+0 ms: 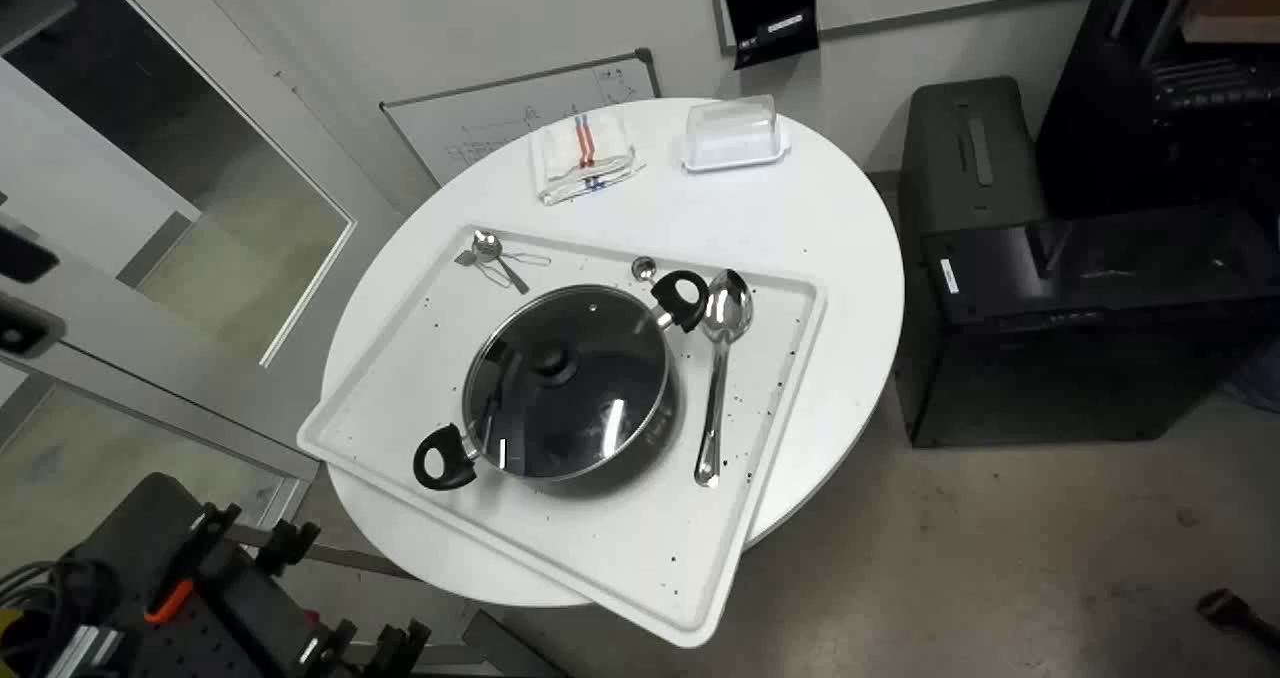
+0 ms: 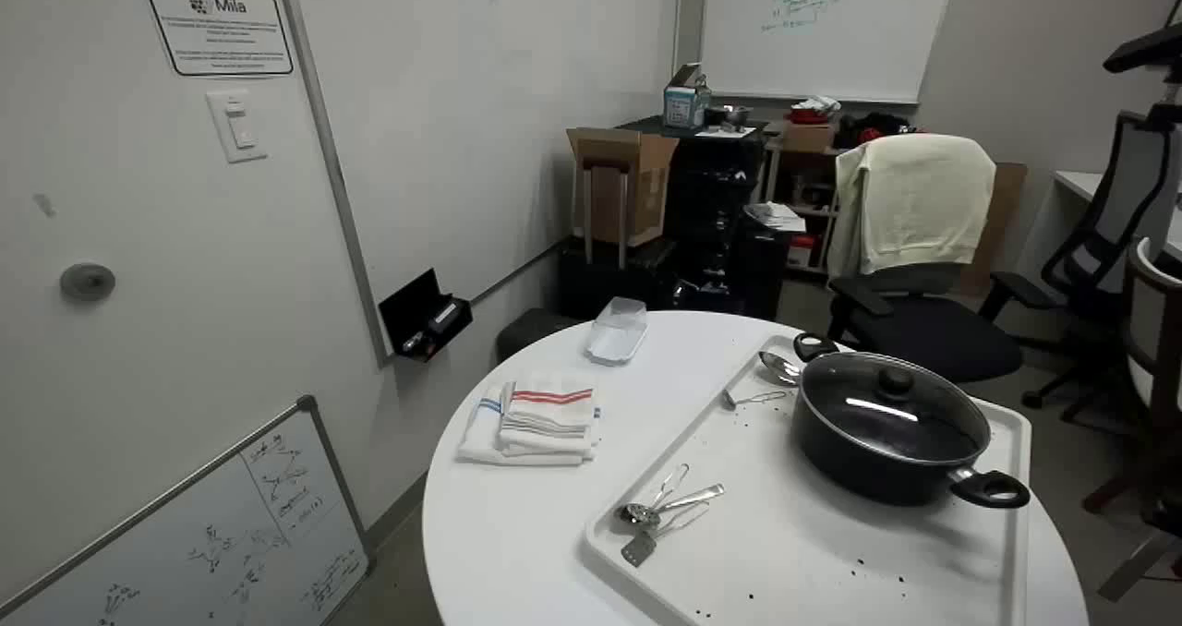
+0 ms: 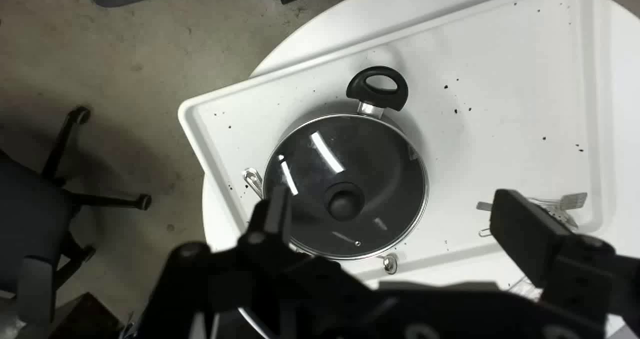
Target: Take the lid off the pot
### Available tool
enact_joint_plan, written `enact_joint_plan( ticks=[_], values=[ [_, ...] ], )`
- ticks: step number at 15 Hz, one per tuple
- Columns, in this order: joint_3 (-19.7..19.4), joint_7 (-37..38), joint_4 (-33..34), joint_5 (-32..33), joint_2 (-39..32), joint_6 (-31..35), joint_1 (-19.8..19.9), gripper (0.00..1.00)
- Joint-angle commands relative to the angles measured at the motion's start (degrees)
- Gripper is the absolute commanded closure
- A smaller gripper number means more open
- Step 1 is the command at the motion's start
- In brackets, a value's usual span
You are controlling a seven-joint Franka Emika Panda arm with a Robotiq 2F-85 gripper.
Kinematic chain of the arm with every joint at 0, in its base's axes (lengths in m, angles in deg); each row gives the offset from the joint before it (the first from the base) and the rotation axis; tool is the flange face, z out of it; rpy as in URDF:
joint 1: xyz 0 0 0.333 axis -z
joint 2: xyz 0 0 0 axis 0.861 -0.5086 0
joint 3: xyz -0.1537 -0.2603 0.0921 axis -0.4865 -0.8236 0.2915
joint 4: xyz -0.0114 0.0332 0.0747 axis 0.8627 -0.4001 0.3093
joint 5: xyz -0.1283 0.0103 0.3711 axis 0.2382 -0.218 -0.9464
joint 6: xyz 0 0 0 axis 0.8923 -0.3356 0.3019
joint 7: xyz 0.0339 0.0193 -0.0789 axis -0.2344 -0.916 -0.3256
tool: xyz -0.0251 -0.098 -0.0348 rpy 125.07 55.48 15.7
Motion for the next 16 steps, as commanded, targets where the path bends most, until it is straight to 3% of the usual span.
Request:
enact_joint_plan(
  ticks=[1,9,16],
  values=[
    [-0.2,0.1,0.1,0.2,0.0,-0.2,-0.2,0.00],
    [-0.6,0.1,0.9,0.2,-2.2,0.4,0.1,0.00],
    [-3.5,-1.1,4.4,-0.2,-12.7,6.0,1.0,0.00]
  ],
)
